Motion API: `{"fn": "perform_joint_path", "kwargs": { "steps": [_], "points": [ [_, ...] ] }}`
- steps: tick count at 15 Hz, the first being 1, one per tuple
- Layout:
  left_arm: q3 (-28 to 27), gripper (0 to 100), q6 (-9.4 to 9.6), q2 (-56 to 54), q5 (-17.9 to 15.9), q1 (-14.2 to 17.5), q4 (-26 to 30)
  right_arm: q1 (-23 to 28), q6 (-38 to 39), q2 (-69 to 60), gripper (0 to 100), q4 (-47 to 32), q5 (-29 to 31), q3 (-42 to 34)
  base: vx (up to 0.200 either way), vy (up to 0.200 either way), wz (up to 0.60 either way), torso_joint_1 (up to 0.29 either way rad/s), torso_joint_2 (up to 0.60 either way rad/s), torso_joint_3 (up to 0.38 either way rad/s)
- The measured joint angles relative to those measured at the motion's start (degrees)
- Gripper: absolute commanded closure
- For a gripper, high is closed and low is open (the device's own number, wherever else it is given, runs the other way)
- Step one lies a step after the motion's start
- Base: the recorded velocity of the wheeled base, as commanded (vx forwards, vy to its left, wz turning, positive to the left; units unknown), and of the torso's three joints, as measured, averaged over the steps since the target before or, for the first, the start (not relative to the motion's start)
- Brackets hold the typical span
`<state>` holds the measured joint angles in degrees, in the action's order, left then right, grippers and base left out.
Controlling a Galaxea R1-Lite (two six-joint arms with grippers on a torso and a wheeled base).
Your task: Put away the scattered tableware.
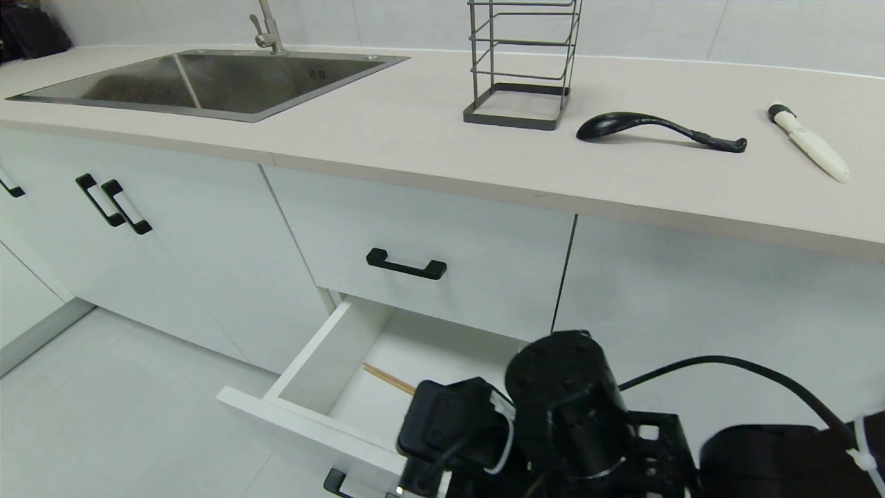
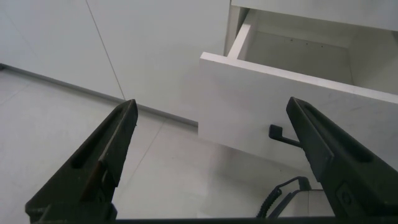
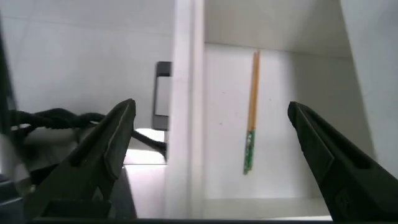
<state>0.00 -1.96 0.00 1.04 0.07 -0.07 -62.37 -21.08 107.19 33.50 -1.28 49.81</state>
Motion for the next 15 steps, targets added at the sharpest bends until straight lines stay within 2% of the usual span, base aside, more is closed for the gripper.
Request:
{"fn": "perform_joint_path", "kwargs": {
  "steps": [3,8,11,15],
  "points": [
    [0.0,0,-0.02,0.0,0.0,0.0,0.0,1.8,0.1,-7.5,0,5.3,-5.0,-12.3,0.000,0.000,0.00,0.000,0.00,0.000],
    [0.0,0,-0.02,0.0,0.0,0.0,0.0,8.1,0.1,-23.2,0,6.3,-8.8,-25.4,0.000,0.000,0.00,0.000,0.00,0.000],
    [0.0,0,-0.02,0.0,0.0,0.0,0.0,11.4,0.2,-27.8,0,6.1,-11.8,-26.4,0.000,0.000,0.00,0.000,0.00,0.000],
    [0.0,0,-0.02,0.0,0.0,0.0,0.0,11.5,0.7,-27.4,0,3.5,-11.8,-26.8,0.000,0.000,0.00,0.000,0.00,0.000]
  ]
}}
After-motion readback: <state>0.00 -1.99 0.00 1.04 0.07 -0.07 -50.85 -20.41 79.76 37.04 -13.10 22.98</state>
